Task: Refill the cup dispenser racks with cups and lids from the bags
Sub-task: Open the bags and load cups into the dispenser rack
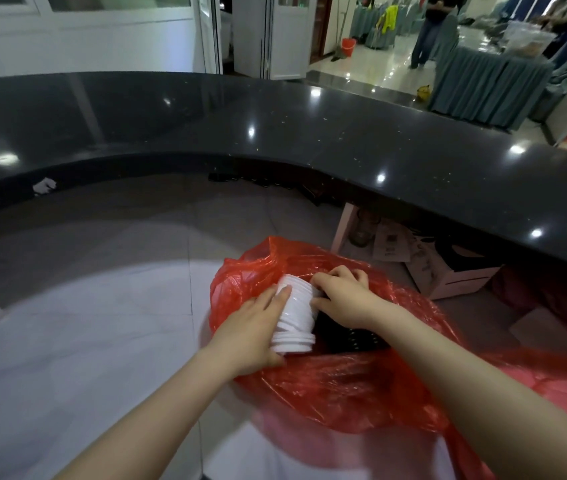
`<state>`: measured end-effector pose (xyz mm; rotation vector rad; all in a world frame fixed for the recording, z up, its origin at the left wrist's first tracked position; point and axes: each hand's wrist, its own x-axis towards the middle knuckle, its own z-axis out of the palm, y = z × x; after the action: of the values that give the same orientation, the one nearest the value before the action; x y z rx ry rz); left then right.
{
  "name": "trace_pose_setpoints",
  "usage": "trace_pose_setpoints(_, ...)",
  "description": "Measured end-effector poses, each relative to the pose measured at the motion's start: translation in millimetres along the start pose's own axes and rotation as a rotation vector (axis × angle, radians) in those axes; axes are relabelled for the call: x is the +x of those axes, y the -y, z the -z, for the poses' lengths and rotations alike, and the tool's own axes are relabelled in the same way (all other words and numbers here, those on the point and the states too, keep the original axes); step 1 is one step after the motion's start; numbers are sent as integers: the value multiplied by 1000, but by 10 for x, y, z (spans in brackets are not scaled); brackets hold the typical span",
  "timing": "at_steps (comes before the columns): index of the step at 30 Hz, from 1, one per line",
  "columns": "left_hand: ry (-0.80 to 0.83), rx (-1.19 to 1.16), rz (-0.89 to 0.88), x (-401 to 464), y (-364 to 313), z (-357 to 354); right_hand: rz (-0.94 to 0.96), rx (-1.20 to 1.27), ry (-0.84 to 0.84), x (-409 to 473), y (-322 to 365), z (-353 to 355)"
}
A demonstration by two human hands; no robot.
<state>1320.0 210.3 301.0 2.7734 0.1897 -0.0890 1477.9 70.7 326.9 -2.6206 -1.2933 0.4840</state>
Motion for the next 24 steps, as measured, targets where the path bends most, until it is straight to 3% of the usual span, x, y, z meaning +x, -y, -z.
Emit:
trace_pose_setpoints(14,-199,-191,-32,-117,73,-17,83,-21,24,-192,80,-5)
trace_pose_setpoints(19,-448,-143,187,-140,71,132,46,50,-159,-320,81,141)
trace_pose_setpoints(24,-457,-514,217,-109,6,284,57,72,-304,-446,129,210)
